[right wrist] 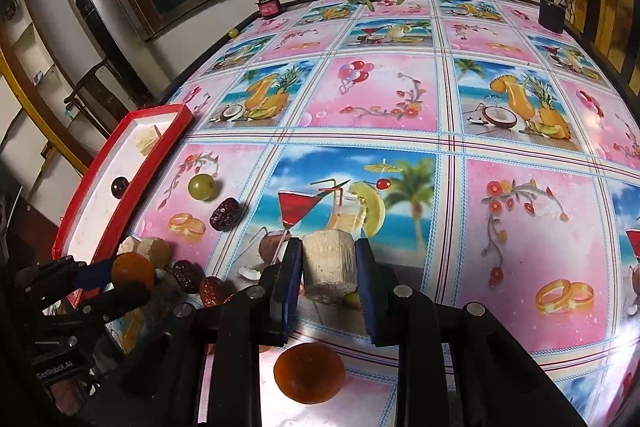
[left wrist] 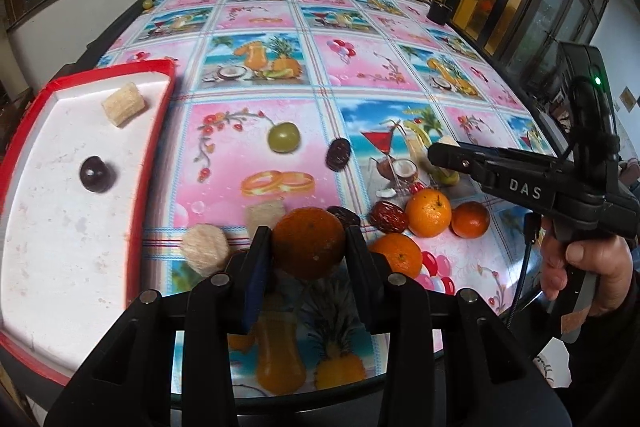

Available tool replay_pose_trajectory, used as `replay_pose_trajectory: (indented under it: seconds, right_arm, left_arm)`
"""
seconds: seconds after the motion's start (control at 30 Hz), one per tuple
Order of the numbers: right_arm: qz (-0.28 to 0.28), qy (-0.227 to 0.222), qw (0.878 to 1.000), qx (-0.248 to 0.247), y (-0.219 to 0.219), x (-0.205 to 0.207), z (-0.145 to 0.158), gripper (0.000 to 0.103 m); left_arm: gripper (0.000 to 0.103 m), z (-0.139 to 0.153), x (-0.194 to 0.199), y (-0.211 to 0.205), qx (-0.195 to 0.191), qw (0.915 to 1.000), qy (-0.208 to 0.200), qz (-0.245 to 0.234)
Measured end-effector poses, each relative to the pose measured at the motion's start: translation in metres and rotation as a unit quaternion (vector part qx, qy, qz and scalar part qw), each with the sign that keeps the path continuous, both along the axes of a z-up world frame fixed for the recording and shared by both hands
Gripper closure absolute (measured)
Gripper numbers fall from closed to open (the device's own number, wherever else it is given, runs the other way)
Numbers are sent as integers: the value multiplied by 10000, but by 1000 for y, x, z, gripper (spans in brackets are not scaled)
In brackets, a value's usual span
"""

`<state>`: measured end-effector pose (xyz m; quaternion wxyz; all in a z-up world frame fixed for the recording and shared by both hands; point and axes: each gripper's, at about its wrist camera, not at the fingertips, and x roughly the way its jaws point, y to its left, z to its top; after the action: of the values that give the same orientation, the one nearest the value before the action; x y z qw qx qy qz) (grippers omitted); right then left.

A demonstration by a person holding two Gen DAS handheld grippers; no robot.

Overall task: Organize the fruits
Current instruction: 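Grasp a beige sugarcane cube with the right gripper while the left gripper grasps a tangerine, then carry the tangerine and the beige cube with both grippers into the tray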

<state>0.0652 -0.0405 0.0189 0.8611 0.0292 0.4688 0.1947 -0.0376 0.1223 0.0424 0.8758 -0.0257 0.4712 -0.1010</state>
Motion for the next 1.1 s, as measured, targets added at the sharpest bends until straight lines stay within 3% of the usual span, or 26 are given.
replay_pose_trajectory:
  seconds: [0.67, 1.1]
  right_arm:
    - [389, -190, 9990, 146, 29, -8, 17, 76]
    - [862, -165, 9952, 427, 58, -11, 32, 77]
  left_arm:
    - [68, 22, -2, 55, -129, 9977, -223, 620]
    - [68, 24, -10, 123, -287, 9906, -196, 1321]
